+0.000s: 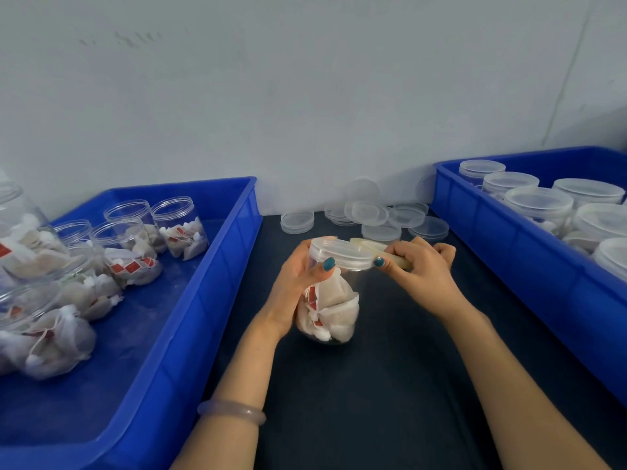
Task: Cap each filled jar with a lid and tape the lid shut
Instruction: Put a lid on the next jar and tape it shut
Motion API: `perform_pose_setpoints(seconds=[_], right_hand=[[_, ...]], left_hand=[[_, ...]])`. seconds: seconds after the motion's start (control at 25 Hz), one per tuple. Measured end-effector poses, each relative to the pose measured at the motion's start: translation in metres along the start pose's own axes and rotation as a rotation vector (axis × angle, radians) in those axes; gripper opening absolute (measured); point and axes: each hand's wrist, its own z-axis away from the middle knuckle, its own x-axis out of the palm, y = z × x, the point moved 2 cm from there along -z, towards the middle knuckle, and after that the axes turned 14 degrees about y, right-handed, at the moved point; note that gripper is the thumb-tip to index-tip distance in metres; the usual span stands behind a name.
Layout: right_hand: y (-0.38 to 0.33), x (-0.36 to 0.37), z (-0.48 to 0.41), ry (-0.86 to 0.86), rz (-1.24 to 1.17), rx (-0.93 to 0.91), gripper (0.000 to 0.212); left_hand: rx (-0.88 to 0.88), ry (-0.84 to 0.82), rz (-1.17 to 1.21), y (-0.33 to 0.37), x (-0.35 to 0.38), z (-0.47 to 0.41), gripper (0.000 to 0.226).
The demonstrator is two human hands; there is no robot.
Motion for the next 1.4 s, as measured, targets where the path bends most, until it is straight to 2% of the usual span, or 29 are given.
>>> perform_pose_setpoints(seconds=[0.2,0.4,0.56,0.68,0.76,0.8,0.88,0.96,1.08,1.24,1.4], right_hand=[[-0.001,0.0,0.002,-0.049,-0.025,-0.025,0.068],[-0.002,-0.003,0.002,-0.143,-0.062,0.062,0.068],[-0.007,-0.006,0.001,-0.27,-0.139,0.154,0.091],[-0.012,-0.005,0.004,-0.343,-0.243,0.172,0.107],[-0.014,-0.005,0.005,-0.362,-0.295,0.189,0.11],[-0.014,-0.005,0.006,-0.367,-0.283,0.185,0.105],[-0.016,-0.005,0.006,-0.344,-0.179,0.154,0.088],[-0.015,-0.004,0.006,-0.283,-0.055,0.132,0.089],[-0.015,-0.002,0.007,-0.24,0.046,0.117,0.095],[-0.015,0.001,0.006,-0.248,0.095,0.134,0.075],[-0.012,0.0,0.004,-0.247,0.11,0.144,0.058]], left_hand=[[-0.018,-0.109,0.003,0.0,-0.004,0.004,0.082],[-0.138,-0.155,0.123,-0.005,-0.001,0.009,0.079],[-0.224,-0.218,0.258,-0.008,0.003,0.009,0.081],[-0.196,-0.246,0.232,-0.006,0.003,0.009,0.073],[-0.168,-0.153,0.184,-0.001,0.002,0.009,0.065],[-0.115,-0.048,0.138,0.001,0.0,0.008,0.059],[0.064,0.205,0.053,0.004,-0.006,0.002,0.043],[0.166,0.302,0.044,0.007,-0.008,0.0,0.034],[0.219,0.276,-0.128,0.006,0.0,0.003,0.049],[0.12,0.151,-0.396,0.004,0.012,0.004,0.096],[0.059,0.113,-0.399,0.005,0.008,0.0,0.103]])
